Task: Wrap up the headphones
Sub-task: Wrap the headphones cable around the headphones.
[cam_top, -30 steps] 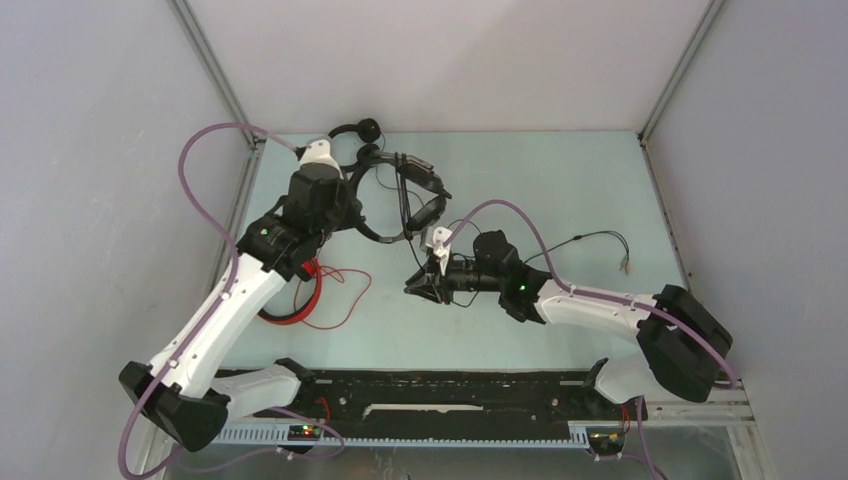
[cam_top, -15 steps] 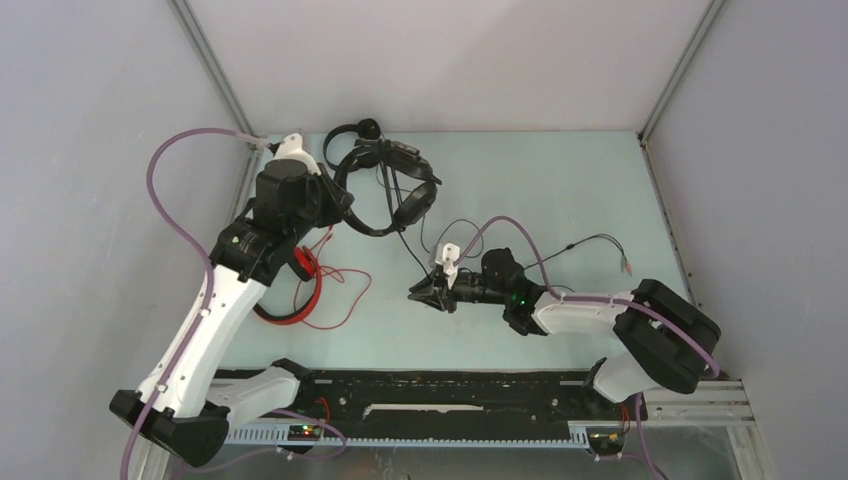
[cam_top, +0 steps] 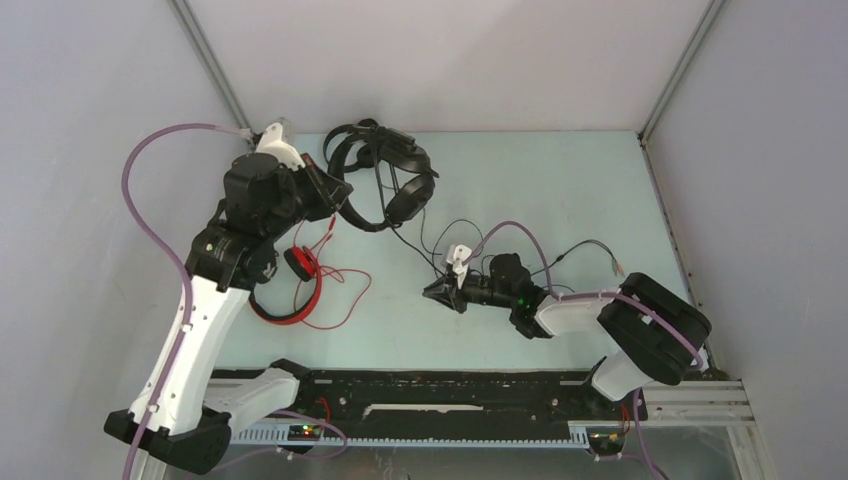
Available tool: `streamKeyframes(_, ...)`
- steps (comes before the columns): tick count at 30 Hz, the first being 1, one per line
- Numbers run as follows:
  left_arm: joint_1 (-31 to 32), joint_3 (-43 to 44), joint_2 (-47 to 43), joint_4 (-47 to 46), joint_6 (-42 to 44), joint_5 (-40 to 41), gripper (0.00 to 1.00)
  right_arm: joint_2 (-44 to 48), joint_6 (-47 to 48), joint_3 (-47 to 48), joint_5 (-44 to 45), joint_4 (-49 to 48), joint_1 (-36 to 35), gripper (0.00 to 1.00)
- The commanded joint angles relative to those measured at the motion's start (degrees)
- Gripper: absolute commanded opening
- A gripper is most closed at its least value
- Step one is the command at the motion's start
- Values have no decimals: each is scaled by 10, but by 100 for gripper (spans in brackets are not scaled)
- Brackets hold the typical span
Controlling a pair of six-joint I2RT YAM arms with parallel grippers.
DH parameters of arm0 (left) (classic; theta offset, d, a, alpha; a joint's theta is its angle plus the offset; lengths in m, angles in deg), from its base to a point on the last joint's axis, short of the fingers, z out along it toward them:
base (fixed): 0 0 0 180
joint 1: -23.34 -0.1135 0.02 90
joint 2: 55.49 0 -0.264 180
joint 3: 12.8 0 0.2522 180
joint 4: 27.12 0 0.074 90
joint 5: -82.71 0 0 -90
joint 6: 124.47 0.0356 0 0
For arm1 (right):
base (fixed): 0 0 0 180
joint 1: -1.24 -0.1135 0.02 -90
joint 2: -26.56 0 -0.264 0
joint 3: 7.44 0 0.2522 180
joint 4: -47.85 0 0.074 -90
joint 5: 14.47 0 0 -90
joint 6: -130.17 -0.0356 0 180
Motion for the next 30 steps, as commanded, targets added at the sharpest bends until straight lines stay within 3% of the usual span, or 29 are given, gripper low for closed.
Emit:
streamKeyframes(1, -16, 39, -23, -17, 0, -52, 0, 3, -12, -11, 8, -49, 19, 6)
streamKeyframes(3, -18, 41, -24, -17, 12, -77, 0, 5, -14, -13, 5, -50, 26, 0)
streamKeyframes(12, -18, 20, -32, -24, 111, -226, 0, 24, -72, 0, -10, -50, 80, 0)
streamKeyframes(17, -17, -16, -38, -32, 173, -310, 0, 12, -164, 51, -26, 23, 145, 0)
streamKeyframes(20, -17, -32, -41, -26, 200, -314, 0, 10, -224, 85, -61, 71, 173, 0)
streamKeyframes(24, -16, -56, -40, -17, 235, -317, 0, 32, -236, 101, -61, 105, 179, 0)
streamKeyframes(30, -6, -90, -25, 9, 292, -298, 0, 61, -244, 186, -89, 273, 183, 0)
